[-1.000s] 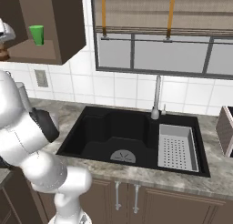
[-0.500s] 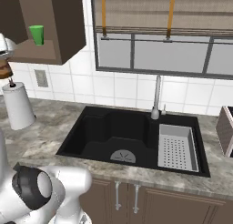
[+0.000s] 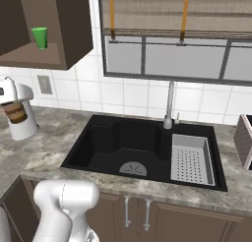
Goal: Take the cinnamon bottle from the cabinet and place it on the dining table, next to the plate with the cupcake. Then take the chocolate from the dining counter and place it on the cupcake plate.
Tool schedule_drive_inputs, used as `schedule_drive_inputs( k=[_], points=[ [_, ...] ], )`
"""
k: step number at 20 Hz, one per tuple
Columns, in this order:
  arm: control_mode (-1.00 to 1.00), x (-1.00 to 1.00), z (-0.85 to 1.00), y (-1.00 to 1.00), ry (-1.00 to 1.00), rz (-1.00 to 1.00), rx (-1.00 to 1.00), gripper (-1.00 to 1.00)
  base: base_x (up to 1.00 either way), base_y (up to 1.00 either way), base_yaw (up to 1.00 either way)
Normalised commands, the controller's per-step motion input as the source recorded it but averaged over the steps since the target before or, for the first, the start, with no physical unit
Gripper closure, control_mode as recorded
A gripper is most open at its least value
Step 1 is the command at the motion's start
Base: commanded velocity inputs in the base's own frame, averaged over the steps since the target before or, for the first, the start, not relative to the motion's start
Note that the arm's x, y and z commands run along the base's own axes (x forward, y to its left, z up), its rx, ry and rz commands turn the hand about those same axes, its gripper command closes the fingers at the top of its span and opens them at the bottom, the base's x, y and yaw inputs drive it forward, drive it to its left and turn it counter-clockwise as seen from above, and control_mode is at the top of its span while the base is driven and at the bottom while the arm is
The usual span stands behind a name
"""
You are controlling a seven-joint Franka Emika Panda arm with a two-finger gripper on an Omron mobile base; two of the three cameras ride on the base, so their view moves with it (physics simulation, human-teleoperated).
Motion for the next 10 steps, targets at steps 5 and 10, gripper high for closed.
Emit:
schedule_drive_inputs(
  k=[5, 10],
  points=[
    [-1.00, -0.36, -0.12, -0.99, 0.00, -0.29, 0.00, 1.00, 0.00, 0.00, 0.00],
    [-1.00, -0.17, -0.01, -0.99, 0.01, -0.26, 0.00, 1.00, 0.00, 0.00, 0.00]
  ],
)
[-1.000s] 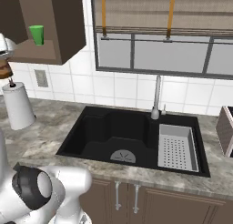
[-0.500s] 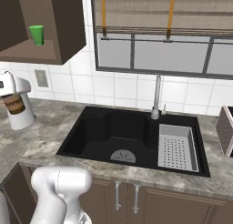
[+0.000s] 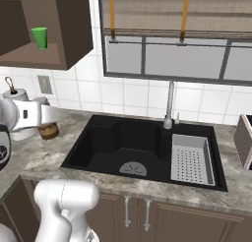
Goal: Take the cinnamon bottle from the cabinet and place it on the dining table, next to the plate with the cupcake. Then take the chocolate from the dining counter and place it on the cupcake plate.
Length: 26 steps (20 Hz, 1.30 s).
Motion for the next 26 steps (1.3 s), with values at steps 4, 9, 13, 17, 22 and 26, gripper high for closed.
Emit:
schedule_drive_inputs(
  k=[4, 9, 13, 17, 22, 26],
  points=[
    [-1.00, -0.13, -0.03, -0.65, 0.03, -0.11, 0.00, 1.00, 0.00, 0.00, 0.00],
    [1.00, -0.01, -0.02, -0.02, 0.00, 0.00, 0.00, 1.00, -0.12, -0.02, 0.00],
    [1.00, 0.00, 0.00, 0.00, 0.00, 0.00, 0.00, 1.00, -0.40, -0.49, -0.37],
    [1.00, 0.00, 0.00, 0.00, 0.00, 0.00, 0.00, 1.00, -0.10, -0.39, -0.74],
    [1.00, 0.00, 0.00, 0.00, 0.00, 0.00, 0.00, 1.00, 0.00, -0.45, -0.76],
    [1.00, 0.00, 0.00, 0.00, 0.00, 0.00, 0.00, 1.00, 0.00, -0.51, -0.77]
  ],
)
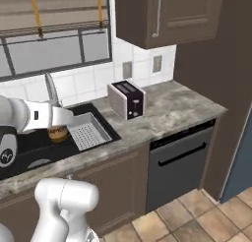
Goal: Take the cinnamon bottle from the cabinet and place it on the dining table, next to the plate with the cupcake. Then take the chocolate from the dining counter and place it on the cupcake plate.
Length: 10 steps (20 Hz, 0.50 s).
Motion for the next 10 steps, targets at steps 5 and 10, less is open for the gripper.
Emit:
schedule_drive_inputs(
  k=[5, 10],
  points=[
    [1.00, 0.00, 0.00, 0.00, 0.00, 0.00, 0.00, 1.00, 0.00, -0.49, -0.79],
    [1.00, 0.00, 0.00, 0.00, 0.00, 0.00, 0.00, 1.00, 0.00, -0.40, -0.84]
  ],
)
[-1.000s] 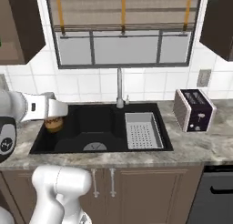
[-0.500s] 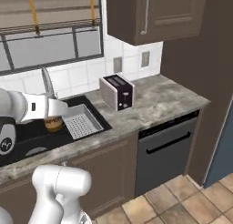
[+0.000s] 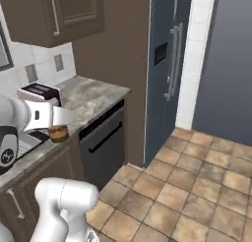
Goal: Take the cinnamon bottle from the cabinet and place it on the dining table, next to the plate with the cupcake. Then take the chocolate from the dining counter and place it on the cupcake plate.
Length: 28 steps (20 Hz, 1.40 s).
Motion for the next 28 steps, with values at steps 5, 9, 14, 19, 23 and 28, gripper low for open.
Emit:
schedule_drive_inputs(
  k=[5, 9, 14, 19, 23, 28],
  points=[
    [1.00, 0.00, 0.00, 0.00, 0.00, 0.00, 0.00, 1.00, 0.00, -0.32, -0.87],
    [1.00, 0.00, 0.00, 0.00, 0.00, 0.00, 0.00, 1.00, 0.00, -0.33, -0.88],
    [1.00, 0.00, 0.00, 0.00, 0.00, 0.00, 0.00, 1.00, 0.00, -0.32, -0.88],
    [1.00, 0.00, 0.00, 0.00, 0.00, 0.00, 0.00, 1.00, 0.08, -0.27, -0.86],
    [1.00, 0.00, 0.00, 0.00, 0.00, 0.00, 0.00, 1.00, 0.23, -0.26, -0.80],
    [1.00, 0.00, 0.00, 0.00, 0.00, 0.00, 0.00, 1.00, 0.67, -0.05, -0.59]
  ],
)
